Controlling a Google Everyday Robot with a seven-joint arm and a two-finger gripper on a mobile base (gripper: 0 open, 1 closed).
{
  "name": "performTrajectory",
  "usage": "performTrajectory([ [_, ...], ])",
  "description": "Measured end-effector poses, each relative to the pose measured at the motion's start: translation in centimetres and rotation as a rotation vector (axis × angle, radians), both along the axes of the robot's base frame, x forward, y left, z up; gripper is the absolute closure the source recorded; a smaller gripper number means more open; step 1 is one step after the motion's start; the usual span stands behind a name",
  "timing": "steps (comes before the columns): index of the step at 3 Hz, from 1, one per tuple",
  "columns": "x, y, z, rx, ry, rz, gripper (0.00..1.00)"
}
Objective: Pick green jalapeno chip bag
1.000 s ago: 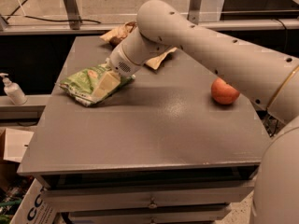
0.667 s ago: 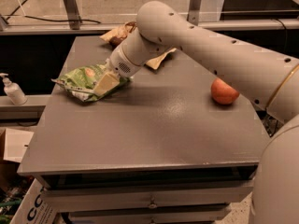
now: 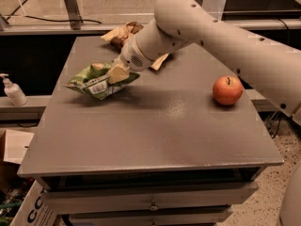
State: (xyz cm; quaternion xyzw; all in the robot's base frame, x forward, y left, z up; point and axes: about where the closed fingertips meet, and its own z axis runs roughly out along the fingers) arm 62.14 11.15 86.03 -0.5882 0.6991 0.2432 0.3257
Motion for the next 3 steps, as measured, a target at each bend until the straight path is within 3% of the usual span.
performTrajectory([
  [1,-1.2,-1.8,4.1,0.087,-0.025,-0.004,1.00],
  [2,-2.8,-2.8,8.9,0.204,-0.046,0.025,1.00],
  [3,-3.0,-2.6,9.3,0.218,-0.042,0.029,1.00],
])
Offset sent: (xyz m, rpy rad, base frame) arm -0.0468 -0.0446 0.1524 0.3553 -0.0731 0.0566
